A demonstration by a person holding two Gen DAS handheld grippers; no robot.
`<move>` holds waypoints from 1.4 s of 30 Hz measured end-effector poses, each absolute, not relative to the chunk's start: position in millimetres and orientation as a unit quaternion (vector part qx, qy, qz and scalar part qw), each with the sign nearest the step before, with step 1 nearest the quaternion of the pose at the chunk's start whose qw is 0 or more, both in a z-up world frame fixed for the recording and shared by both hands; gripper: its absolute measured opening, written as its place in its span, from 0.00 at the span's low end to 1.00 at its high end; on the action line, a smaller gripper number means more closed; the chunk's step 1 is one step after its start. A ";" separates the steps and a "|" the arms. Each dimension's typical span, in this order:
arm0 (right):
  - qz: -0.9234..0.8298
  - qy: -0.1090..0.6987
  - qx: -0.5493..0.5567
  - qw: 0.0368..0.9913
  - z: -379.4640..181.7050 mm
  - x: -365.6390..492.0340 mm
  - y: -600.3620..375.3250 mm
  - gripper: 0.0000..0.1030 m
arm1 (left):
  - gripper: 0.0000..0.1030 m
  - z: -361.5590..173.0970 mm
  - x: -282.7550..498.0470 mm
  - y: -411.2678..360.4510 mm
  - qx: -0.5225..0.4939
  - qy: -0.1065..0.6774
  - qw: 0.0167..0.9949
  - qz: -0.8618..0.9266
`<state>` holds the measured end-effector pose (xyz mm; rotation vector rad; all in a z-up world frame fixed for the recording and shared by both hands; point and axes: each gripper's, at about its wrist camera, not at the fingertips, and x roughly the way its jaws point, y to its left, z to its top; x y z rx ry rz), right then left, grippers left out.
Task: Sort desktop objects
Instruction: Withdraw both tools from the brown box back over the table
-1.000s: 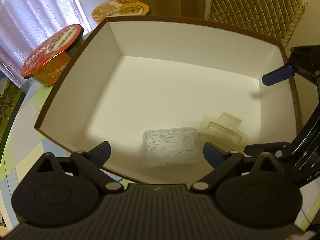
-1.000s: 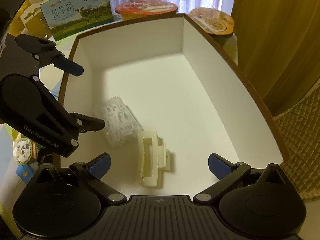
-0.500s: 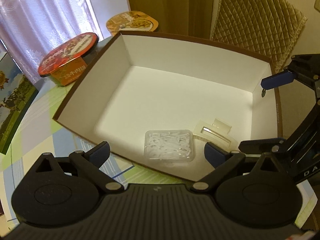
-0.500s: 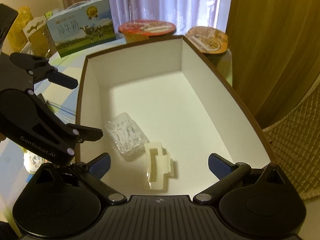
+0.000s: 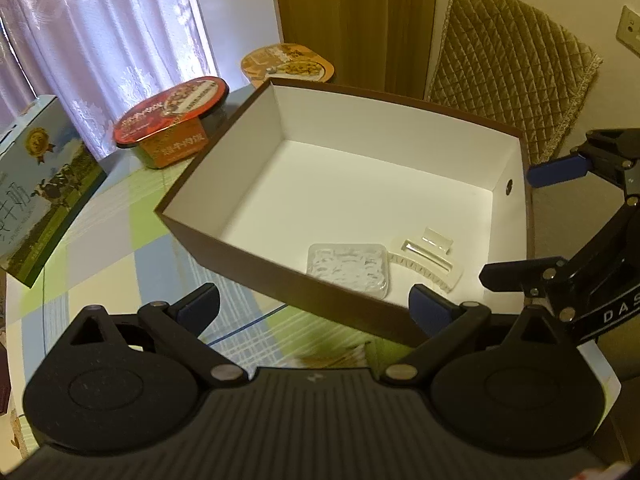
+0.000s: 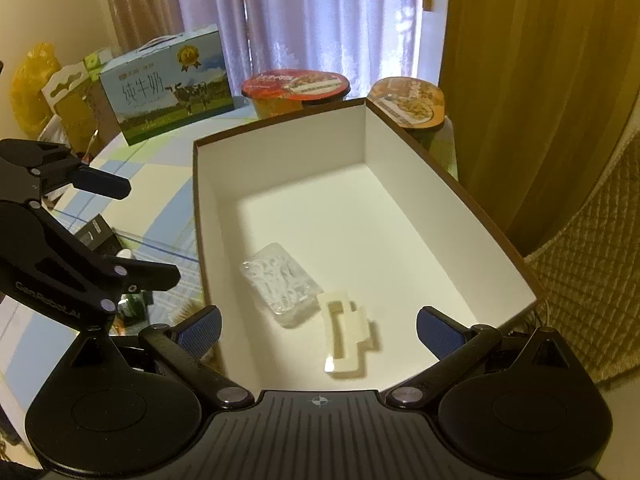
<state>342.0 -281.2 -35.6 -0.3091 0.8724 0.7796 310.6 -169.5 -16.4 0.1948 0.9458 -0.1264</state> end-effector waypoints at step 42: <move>0.346 0.428 -0.075 0.831 -47.3 194.8 -235.6 0.98 | 0.96 -19.3 149.1 -38.9 0.046 0.450 0.892 -0.005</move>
